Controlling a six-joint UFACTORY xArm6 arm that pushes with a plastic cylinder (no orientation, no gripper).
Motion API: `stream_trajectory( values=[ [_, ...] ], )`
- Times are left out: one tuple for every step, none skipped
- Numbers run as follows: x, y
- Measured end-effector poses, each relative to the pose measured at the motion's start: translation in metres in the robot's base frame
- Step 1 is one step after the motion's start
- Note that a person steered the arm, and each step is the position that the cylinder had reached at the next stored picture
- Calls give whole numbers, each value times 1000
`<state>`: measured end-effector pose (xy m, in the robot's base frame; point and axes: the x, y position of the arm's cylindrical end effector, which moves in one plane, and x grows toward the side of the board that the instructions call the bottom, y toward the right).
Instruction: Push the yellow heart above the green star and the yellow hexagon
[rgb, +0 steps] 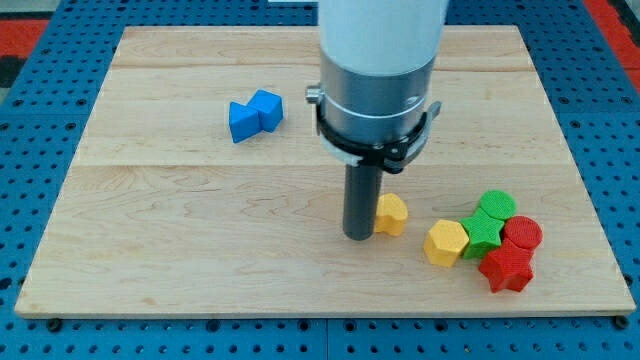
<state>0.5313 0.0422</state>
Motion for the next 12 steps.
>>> stream_trajectory(
  values=[
    [-8,11],
    [-14,11],
    [-28,10],
    [-43,10],
    [-49,13],
    [-49,28],
    [-49,38],
    [-46,47],
    [-38,55],
    [-31,59],
    [-26,63],
    [-25,66]
  ],
)
